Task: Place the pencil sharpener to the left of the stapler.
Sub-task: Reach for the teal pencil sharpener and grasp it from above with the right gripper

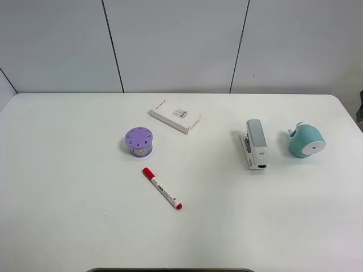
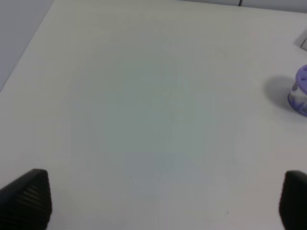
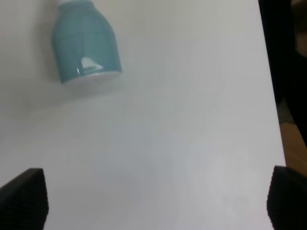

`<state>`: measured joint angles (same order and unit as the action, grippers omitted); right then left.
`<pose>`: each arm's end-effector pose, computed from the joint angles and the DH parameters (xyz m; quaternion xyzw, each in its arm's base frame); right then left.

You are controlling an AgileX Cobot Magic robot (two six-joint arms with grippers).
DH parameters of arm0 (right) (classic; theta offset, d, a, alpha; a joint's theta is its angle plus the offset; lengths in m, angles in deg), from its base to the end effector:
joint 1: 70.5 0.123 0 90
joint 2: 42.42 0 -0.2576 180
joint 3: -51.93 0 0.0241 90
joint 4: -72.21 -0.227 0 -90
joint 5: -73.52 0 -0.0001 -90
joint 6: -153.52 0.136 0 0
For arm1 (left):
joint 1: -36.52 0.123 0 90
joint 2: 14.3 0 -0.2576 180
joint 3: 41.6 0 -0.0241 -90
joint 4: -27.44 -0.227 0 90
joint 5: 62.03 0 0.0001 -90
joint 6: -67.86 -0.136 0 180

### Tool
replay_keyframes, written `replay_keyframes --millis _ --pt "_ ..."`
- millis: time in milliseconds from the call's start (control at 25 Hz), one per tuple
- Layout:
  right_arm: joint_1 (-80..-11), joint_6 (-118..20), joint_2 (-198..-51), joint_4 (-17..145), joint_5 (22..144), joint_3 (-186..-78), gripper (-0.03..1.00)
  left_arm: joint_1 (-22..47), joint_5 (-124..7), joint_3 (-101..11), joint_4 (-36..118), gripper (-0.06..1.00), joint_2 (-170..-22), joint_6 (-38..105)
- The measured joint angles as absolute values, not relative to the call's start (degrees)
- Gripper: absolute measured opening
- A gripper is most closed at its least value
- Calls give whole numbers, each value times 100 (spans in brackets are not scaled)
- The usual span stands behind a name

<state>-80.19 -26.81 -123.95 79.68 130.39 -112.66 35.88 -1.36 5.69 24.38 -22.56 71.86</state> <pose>0.2443 -0.0567 0.2532 0.0571 0.9705 -0.0807 0.2199 0.0406 0.0059 0.2483 -0.0261 0.8484 0.0053 0.5287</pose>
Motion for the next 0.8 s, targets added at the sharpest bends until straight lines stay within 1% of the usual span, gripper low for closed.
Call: replay_keyframes --millis 200,520,800 --pt "-8019 -2963 -13137 7752 12568 -11347 90 3588 -136 569 2438 95 -2256 7186" --pt "-8019 -3131 -14143 7657 12319 -11985 90 3588 -136 569 2438 95 -2256 7186" --pt "-8019 -3396 -14782 7306 12095 -12069 90 3588 -136 569 2438 95 -2256 7186"
